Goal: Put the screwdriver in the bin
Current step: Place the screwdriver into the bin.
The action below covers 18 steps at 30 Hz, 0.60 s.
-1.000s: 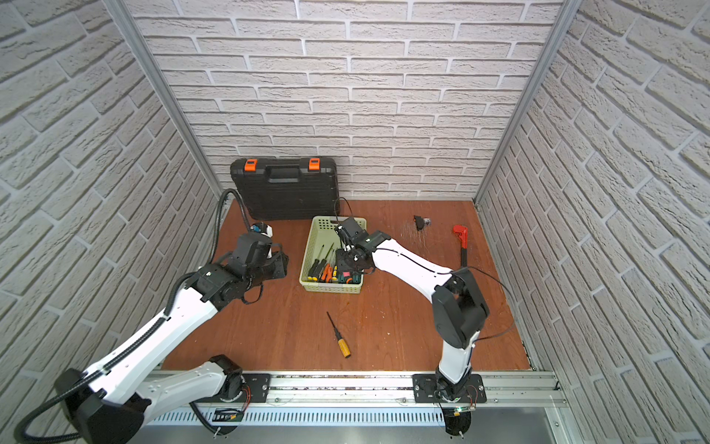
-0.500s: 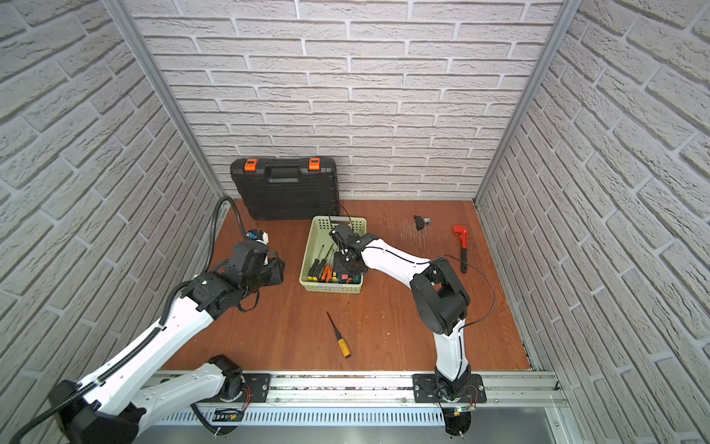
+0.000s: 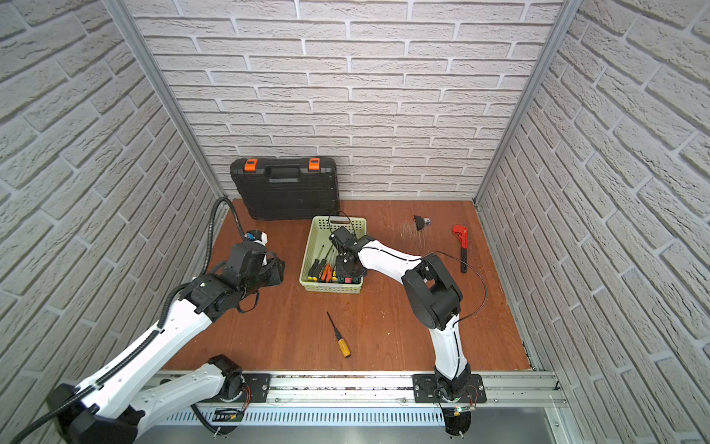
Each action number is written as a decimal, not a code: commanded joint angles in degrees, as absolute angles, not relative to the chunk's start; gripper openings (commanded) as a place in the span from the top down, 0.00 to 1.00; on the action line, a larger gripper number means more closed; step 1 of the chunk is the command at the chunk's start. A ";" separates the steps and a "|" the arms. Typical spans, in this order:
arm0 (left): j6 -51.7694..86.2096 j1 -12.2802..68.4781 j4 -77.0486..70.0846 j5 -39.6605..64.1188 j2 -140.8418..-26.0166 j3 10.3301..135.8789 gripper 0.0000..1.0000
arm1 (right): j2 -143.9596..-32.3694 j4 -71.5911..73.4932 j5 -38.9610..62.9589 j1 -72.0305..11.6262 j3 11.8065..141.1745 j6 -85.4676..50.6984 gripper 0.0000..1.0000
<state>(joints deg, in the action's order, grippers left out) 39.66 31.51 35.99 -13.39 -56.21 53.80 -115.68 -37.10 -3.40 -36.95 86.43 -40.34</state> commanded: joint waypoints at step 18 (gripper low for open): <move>41.84 33.05 45.17 -2.02 -63.36 57.60 0.46 | -99.92 -30.04 -2.90 -38.38 82.53 -37.47 0.64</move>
<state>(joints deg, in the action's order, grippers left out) 41.19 32.21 41.36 -5.50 -61.95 55.35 -103.96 -33.65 -2.57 -37.43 84.16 -39.33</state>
